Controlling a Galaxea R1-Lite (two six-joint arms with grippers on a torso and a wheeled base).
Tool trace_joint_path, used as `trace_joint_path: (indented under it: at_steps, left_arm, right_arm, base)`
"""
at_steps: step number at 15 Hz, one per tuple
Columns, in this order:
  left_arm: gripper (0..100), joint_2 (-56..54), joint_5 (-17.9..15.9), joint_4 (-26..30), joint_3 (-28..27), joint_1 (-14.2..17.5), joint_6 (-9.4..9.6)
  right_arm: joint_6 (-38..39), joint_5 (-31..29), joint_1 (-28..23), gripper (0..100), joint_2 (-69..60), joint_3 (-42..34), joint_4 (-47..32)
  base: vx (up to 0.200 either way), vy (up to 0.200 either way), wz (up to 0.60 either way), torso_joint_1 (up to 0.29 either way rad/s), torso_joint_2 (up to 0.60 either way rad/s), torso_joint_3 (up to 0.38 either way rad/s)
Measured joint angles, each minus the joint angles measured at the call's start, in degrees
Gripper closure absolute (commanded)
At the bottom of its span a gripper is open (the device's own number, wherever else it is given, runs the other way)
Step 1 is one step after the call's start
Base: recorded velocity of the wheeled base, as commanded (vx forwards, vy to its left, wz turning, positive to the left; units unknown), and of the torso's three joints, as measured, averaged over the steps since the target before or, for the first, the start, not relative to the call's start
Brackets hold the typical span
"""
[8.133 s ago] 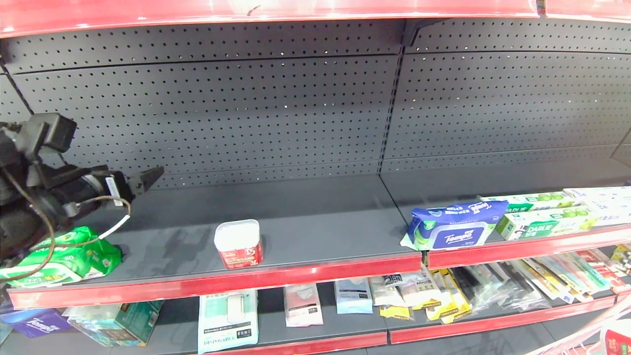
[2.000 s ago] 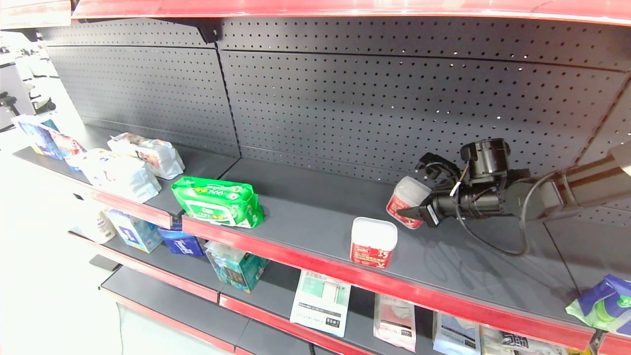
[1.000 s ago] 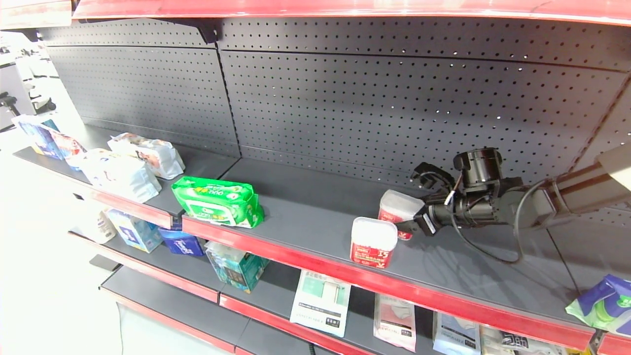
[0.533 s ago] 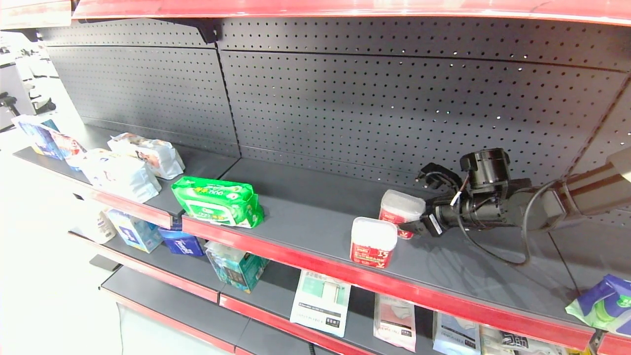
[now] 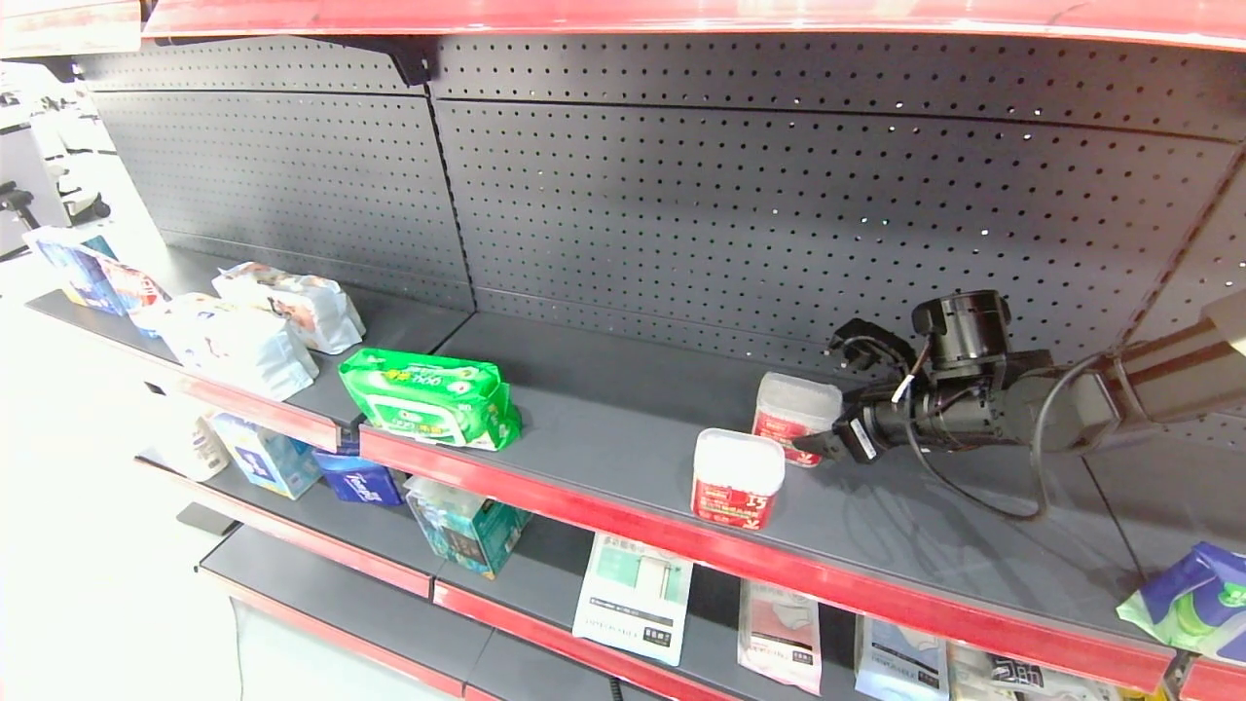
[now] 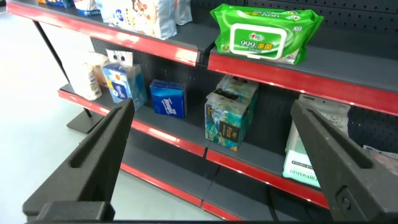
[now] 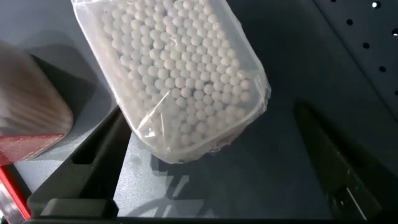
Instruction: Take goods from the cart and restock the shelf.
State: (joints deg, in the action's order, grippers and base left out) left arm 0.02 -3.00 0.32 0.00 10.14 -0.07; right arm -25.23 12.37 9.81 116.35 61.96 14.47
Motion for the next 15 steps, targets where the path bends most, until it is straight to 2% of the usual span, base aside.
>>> trace_joint_path:
  at_steps: [4, 8, 11, 15]
  left_arm:
    - [0, 0.0, 0.0, 0.0, 0.0, 0.0, -0.02]
    - [0, 0.0, 0.0, 0.0, 0.0, 0.0, -0.02]
    - [0, 0.0, 0.0, 0.0, 0.0, 0.0, 0.00]
    - [0, 0.0, 0.0, 0.0, 0.0, 0.0, 0.00]
  right_arm:
    - [0.0, 0.2, -0.5, 0, -1.2, -2.4, -0.1]
    - [0.6, -0.2, -3.8, 0, -3.4, -4.6, -0.2]
    - [5.2, -6.3, -5.4, 0, -3.0, -1.2, -0.1]
    - [6.4, -7.6, -5.2, 0, -1.9, 1.8, -0.2]
  base:
    - [0.000, 0.000, 0.00, 0.000, 0.00, 0.000]
    - [0.000, 0.000, 0.00, 0.000, 0.00, 0.000]
    - [0.000, 0.000, 0.00, 0.000, 0.00, 0.000]
    - [0.000, 0.000, 0.00, 0.000, 0.00, 0.000]
